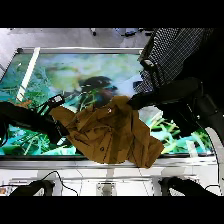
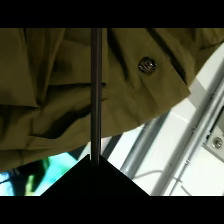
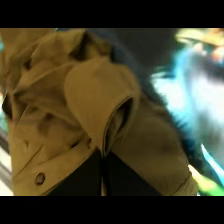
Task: Fold the clothes and pants, and hang the long-sleeved shirts on hangers.
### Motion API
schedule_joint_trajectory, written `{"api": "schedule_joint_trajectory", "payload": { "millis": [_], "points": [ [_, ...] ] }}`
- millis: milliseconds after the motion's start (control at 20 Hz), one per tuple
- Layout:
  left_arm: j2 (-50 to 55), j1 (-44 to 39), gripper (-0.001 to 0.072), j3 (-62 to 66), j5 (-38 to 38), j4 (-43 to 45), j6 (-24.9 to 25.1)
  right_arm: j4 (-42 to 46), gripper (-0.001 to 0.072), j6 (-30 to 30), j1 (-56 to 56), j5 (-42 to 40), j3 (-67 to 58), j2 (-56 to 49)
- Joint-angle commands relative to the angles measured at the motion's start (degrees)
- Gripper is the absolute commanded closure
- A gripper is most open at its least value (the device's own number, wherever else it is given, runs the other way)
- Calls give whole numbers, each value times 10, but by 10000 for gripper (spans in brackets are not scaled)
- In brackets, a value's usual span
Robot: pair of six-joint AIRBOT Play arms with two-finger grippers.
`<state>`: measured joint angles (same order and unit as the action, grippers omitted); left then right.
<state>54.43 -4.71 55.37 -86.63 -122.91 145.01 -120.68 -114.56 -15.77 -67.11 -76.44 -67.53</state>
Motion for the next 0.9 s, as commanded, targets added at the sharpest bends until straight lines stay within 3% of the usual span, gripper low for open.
{"api": "schedule_joint_trajectory", "payload": {
  "millis": [0,250,500,700,850],
  "points": [
    [5,9,677,1,29,-2,12,-2,676,-9,-16,-15,-2,0],
    [8,9,677,1,-12,-128,161,-6,676,-36,-18,-31,-2,0],
    [38,8,677,0,-51,-129,165,-7,675,-141,-18,-99,-42,0],
    [78,-3,677,0,-48,-190,221,-24,676,-174,-18,-166,-89,0],
    [103,-24,677,0,-16,-203,229,-62,676,-183,-20,-203,-113,0]
  ]
}}
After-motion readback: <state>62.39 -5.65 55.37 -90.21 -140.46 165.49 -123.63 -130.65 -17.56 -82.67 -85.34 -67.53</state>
